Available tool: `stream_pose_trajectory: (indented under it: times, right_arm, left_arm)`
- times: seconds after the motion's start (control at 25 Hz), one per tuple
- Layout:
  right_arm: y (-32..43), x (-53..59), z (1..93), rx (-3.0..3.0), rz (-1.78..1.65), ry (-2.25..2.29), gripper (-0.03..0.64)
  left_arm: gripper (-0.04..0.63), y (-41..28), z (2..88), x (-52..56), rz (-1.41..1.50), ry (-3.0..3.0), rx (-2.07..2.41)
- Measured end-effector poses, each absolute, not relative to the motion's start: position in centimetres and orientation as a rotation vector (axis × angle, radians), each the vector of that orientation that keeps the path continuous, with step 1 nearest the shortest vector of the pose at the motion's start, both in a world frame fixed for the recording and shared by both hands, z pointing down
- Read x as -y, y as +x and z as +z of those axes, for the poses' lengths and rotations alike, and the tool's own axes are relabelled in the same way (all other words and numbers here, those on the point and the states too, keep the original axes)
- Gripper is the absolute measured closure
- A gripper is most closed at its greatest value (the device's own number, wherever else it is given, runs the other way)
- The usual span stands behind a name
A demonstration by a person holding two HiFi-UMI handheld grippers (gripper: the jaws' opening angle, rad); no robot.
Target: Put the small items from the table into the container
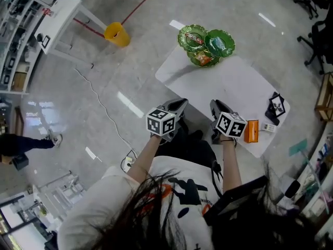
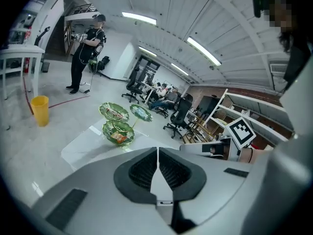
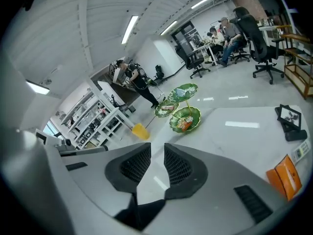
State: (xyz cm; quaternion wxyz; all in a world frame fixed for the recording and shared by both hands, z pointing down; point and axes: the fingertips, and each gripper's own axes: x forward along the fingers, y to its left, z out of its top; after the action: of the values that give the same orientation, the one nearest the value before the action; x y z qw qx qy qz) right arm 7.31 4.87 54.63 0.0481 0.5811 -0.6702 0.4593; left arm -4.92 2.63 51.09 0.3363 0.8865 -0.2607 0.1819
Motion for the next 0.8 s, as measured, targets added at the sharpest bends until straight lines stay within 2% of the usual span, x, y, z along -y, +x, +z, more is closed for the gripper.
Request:
stream_pose_trajectory:
  times: [0.4, 0.8]
  right_arm:
    - [4.4, -7.5, 53.6, 2.041, 1.399, 1.815, 0.535]
    - [-3.0, -10.4, 51.7, 2.065, 1.396, 1.859, 0.535]
  left_arm:
    - [0.584, -6.0, 49.2, -5.5, 0.553, 2.38, 0.588]
    - [0.584, -9.8, 47.4, -7.2, 0.526, 2.431, 0.475]
